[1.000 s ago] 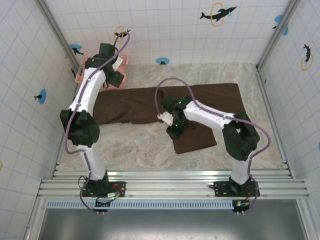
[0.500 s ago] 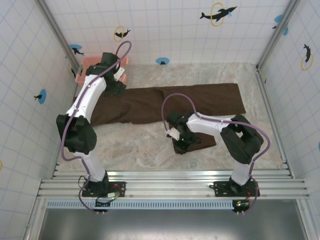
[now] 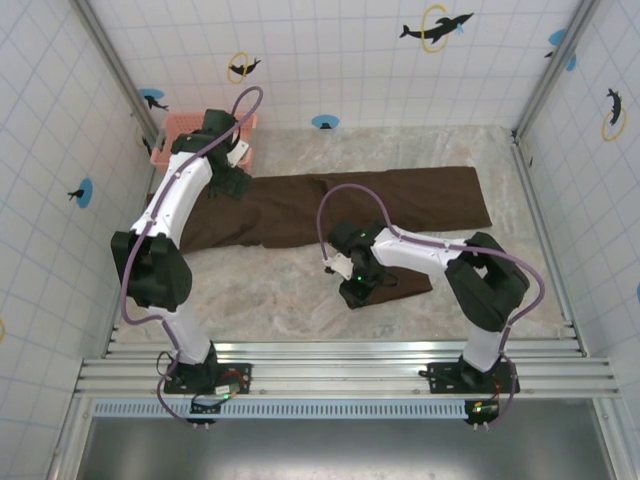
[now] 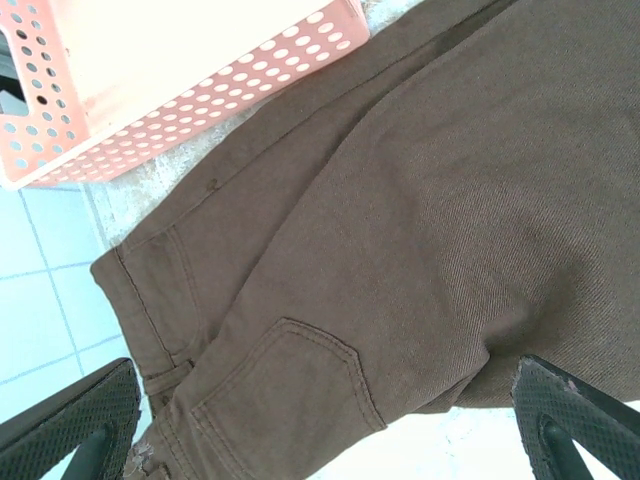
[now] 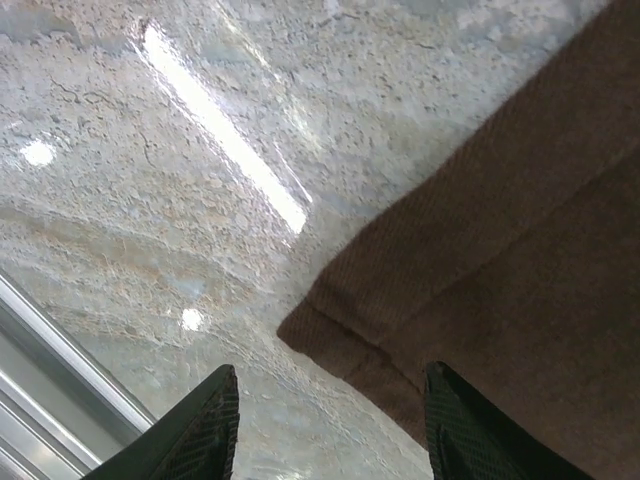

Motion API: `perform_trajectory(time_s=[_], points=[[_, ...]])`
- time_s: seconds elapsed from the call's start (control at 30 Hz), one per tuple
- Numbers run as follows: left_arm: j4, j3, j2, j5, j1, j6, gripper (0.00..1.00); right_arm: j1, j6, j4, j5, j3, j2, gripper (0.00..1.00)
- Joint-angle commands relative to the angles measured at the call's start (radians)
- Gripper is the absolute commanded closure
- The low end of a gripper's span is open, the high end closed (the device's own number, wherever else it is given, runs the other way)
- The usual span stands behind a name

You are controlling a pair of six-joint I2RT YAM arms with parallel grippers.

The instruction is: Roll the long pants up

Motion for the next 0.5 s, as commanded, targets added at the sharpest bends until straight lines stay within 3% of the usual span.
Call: perform_trajectory(time_s=[0.0, 0.1, 0.27, 0.4, 0.47], points=[[-0.033, 0.021, -0.002, -0.005, 0.006, 0.012, 0.03, 0.008, 0.009, -0.013, -0.02, 0.036, 0.048, 0.5], [-0.03, 0.023, 0.002, -0.006, 0.007, 0.015, 0.02, 0.006, 0.018, -0.013, 0.009, 0.036, 0.08, 0.54], [-0.031, 0.026, 0.014, -0.008, 0.008, 0.017, 0.02, -0.043, 0.047, -0.016, 0.114, 0.028, 0.094, 0.84], [-0.037, 0.045, 0.02, -0.012, 0.006, 0.017, 0.02, -0.168, 0.055, -0.016, 0.253, 0.061, -0.025, 0.99], [-0.035, 0.047, 0.02, -0.013, 0.007, 0.02, 0.03, -0.268, 0.049, -0.018, 0.295, 0.106, -0.071, 1.0]])
